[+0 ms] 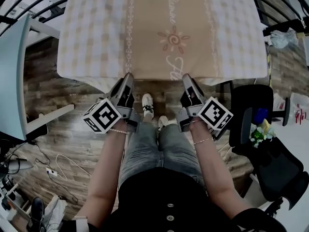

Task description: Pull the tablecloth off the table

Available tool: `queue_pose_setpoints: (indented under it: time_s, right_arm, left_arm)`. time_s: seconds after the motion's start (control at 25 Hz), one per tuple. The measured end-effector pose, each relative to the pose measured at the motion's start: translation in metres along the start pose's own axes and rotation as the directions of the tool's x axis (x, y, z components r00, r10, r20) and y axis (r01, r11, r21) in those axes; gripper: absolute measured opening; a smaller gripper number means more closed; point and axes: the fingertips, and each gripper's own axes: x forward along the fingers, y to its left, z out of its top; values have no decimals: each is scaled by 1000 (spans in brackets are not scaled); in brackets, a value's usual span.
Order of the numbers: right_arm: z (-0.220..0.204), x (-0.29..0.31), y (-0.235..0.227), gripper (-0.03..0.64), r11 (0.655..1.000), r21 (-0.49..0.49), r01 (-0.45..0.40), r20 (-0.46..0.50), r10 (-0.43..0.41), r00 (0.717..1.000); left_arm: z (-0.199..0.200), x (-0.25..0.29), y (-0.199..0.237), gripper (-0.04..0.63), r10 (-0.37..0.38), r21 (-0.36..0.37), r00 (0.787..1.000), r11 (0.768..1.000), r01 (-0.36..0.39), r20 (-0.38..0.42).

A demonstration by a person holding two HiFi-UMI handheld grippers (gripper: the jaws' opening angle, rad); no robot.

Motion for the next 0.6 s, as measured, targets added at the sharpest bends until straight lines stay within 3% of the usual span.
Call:
queue_pose_setpoints:
  time_s: [0.28,0.6]
  right_arm:
    - [-9,-35,13,26,996,-41,-80,-7,80,997]
    - [-9,-54,22,26,990,-86,-116,-43,112,993]
  left_arm:
    - [-14,-33,-22,17,-7,22,996,1000,5,84]
    - [-19,-51,-41,15,1,49,992,999,-8,127]
